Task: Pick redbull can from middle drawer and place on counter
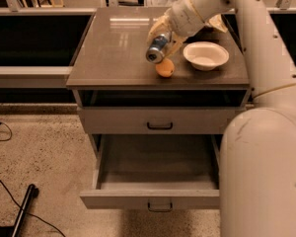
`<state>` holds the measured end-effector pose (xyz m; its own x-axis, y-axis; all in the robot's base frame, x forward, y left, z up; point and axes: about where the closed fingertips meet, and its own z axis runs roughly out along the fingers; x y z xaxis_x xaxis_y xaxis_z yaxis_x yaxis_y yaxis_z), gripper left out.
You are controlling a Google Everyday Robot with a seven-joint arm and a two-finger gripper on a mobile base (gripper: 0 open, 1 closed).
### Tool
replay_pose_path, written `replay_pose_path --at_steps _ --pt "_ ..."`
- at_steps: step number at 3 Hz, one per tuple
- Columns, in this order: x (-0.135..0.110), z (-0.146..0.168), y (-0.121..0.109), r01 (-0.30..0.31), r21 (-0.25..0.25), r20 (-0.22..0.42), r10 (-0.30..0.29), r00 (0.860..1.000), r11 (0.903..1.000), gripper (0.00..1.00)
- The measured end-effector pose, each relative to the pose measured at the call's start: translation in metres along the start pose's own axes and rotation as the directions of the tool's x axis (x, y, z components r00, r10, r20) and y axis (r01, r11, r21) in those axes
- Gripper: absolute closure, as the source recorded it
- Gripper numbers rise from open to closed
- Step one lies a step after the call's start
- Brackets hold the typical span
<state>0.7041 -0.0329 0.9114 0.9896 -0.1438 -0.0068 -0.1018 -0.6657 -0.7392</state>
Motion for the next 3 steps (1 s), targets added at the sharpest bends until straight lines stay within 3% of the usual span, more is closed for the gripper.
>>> replay_pose_path --at_steps 1,2,3 --pt "0.015 0.032 -0.032 -0.051 0.025 -0.015 0.051 0.999 0.9984 1.00" --pt "0.024 0.067 -0.051 -0.098 0.015 -0.031 0.099 0.995 0.9950 1.00" --pt "0.011 0.116 -0.068 -0.039 -0.010 0.070 0.040 0.997 0.9992 0.82"
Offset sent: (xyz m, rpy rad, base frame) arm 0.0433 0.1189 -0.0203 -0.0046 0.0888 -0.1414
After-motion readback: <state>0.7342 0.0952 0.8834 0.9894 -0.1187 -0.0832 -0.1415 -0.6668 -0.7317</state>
